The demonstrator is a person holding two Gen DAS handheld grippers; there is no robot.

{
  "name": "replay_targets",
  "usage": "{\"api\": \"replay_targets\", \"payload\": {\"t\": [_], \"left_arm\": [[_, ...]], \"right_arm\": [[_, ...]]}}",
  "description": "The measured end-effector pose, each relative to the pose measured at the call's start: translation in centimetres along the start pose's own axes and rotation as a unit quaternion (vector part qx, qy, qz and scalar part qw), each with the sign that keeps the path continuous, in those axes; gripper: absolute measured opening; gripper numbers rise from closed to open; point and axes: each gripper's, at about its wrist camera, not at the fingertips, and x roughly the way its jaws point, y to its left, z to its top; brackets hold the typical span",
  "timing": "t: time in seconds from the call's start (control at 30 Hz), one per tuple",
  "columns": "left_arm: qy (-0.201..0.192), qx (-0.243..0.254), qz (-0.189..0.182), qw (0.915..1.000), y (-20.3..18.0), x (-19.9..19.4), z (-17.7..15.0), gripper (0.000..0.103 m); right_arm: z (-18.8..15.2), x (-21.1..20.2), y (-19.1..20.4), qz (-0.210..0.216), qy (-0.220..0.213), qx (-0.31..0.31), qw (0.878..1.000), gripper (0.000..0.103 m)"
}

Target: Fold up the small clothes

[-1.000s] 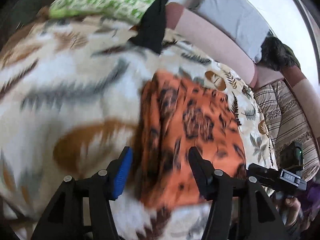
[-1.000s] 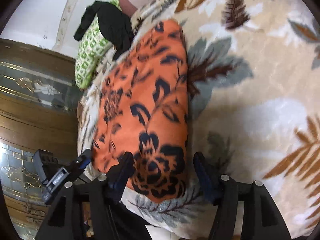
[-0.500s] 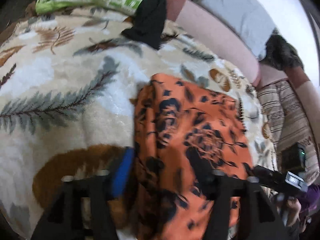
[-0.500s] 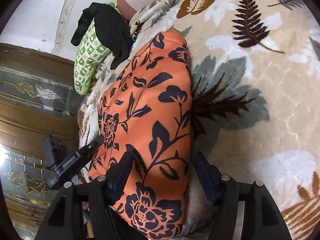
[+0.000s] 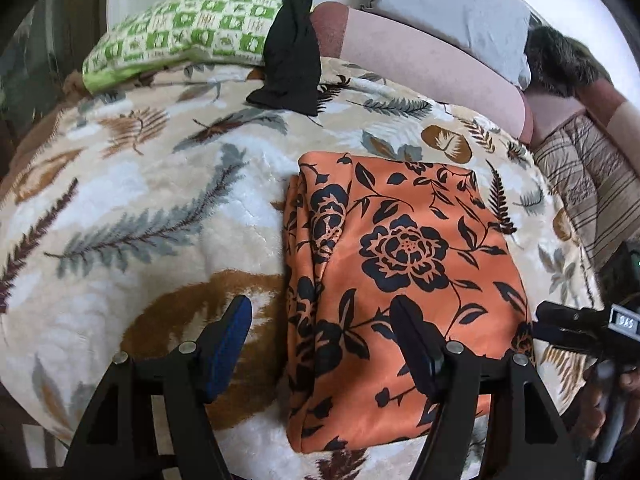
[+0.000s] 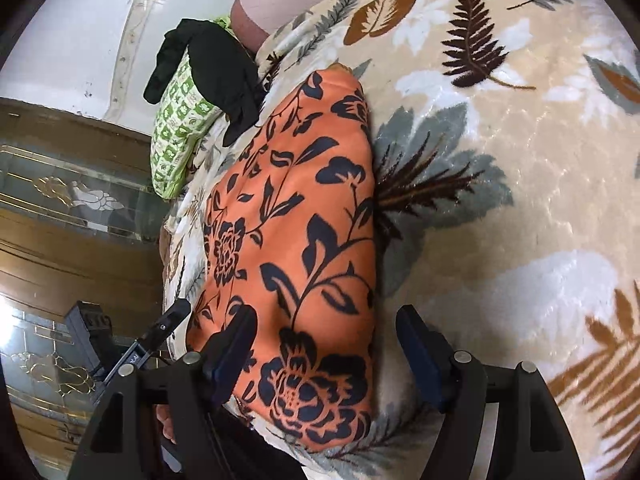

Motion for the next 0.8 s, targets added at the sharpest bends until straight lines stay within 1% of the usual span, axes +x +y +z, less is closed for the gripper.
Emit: {"api": "replay_targets", "payload": {"t": [0.1,0.23,0.3,0.37,0.43,0.5,0.53,0.57,0.6,0.63,0.67,0.7,0.73,0.77,0.8], "left_arm": [[-0.002,0.006,0.006,1.0000,-0.3,-0.4,-0.1,0.072],[-0.004,0.010,0.014,0.9998,-0.4,-0.5,-0.1,0.072],[-0.001,0.010,0.010,0.9999,-0.4,-0.1,-0.1,0.073],[0.004,0.004,-0.002,1.0000,-0.2,0.3,0.0,0.073],[0.007,-0.005,-0.017,0.9998,0.1,0.9,0.3,0.076],[0.008,-0.023,-0.034,0.9991,0.8,2.1,0.5,0.089],[0.015,-0.029,-0.038,0.9987,1.2,3.1,0.4,0.089],[0.032,-0.033,-0.038,0.9982,1.3,4.2,0.3,0.089],[0.060,-0.040,-0.039,0.9966,1.5,5.6,0.0,0.088],[0.067,-0.044,-0.061,0.9950,1.6,6.3,-0.3,0.084],[0.063,-0.042,-0.082,0.9938,1.5,6.4,-0.4,0.062],[0.067,-0.046,-0.101,0.9916,1.5,6.3,-0.3,0.046],[0.064,-0.053,-0.100,0.9915,1.3,5.8,0.0,0.039],[0.059,-0.049,-0.099,0.9921,1.0,5.3,0.3,0.032],[0.049,-0.041,-0.099,0.9930,0.5,4.7,0.6,0.031]], "right_arm": [[-0.1,-0.1,0.3,-0.002,-0.001,-0.005,1.000,0.080],[0.1,0.0,0.5,-0.002,-0.002,-0.008,1.000,0.080],[0.2,0.1,0.5,-0.001,-0.002,-0.007,1.000,0.080],[0.4,0.4,0.5,-0.001,-0.001,-0.009,1.000,0.080],[0.9,0.9,0.6,0.000,0.000,-0.012,1.000,0.080],[1.6,1.5,0.7,0.002,-0.002,-0.015,1.000,0.080],[2.1,2.1,0.6,0.004,-0.003,-0.015,1.000,0.080],[2.3,2.5,0.6,0.003,-0.003,-0.014,1.000,0.080],[2.7,3.4,0.5,0.002,0.004,-0.013,1.000,0.080],[3.0,4.7,0.4,0.007,0.027,-0.012,1.000,0.080],[3.0,5.6,0.7,0.017,0.043,-0.019,0.999,0.079],[3.0,6.1,1.1,0.009,0.046,-0.037,0.998,0.072],[3.0,6.2,1.7,-0.004,0.045,-0.057,0.997,0.065],[3.1,5.9,1.9,0.000,0.045,-0.061,0.997,0.051],[3.3,5.2,2.2,0.006,0.037,-0.066,0.997,0.043]]}}
